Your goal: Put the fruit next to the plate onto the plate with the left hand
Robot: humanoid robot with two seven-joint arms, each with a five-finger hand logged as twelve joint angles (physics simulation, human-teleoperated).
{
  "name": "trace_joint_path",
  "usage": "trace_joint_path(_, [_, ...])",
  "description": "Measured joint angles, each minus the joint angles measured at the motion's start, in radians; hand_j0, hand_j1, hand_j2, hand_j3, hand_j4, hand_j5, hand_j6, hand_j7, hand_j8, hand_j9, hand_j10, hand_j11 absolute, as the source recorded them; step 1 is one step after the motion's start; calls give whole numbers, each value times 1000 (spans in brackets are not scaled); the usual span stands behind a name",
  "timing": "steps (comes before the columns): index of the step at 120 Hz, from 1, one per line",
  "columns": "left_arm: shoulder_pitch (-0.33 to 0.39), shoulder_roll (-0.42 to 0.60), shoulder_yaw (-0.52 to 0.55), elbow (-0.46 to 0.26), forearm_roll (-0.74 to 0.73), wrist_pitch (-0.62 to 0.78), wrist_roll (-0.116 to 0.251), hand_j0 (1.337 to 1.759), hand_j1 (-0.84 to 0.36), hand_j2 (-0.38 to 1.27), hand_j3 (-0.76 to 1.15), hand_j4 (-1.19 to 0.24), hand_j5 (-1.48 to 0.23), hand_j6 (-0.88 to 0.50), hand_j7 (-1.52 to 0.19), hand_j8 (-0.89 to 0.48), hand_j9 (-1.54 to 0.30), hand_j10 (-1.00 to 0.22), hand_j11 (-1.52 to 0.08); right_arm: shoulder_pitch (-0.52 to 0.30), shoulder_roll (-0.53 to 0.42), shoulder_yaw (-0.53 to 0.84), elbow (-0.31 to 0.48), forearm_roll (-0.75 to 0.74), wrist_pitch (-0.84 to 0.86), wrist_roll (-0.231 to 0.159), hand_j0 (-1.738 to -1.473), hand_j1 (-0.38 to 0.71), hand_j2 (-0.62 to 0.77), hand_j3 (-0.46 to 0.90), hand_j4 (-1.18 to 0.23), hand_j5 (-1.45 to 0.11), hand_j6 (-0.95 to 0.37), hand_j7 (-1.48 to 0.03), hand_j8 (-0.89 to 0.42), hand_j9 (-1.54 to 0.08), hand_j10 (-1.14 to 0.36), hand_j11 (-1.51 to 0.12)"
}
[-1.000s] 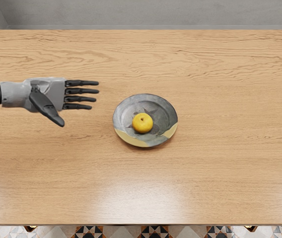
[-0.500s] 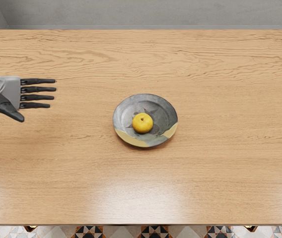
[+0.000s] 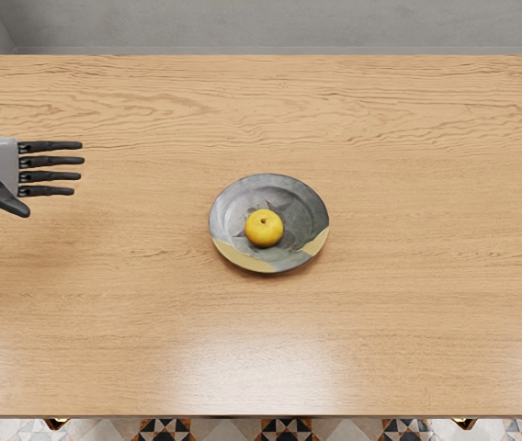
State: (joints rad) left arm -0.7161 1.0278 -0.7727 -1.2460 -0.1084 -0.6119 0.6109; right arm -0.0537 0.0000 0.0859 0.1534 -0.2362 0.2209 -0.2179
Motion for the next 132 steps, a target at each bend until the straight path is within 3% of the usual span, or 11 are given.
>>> trace_joint_path(132, [0, 0, 0, 0, 0, 0, 0, 1658, 339, 1, 0, -7, -11, -7, -11, -7, -11, -7, -11, 0, 0, 0, 0, 0, 0, 0, -1658, -322, -4, 0, -22, -29, -22, -29, -22, -29, -22, -29])
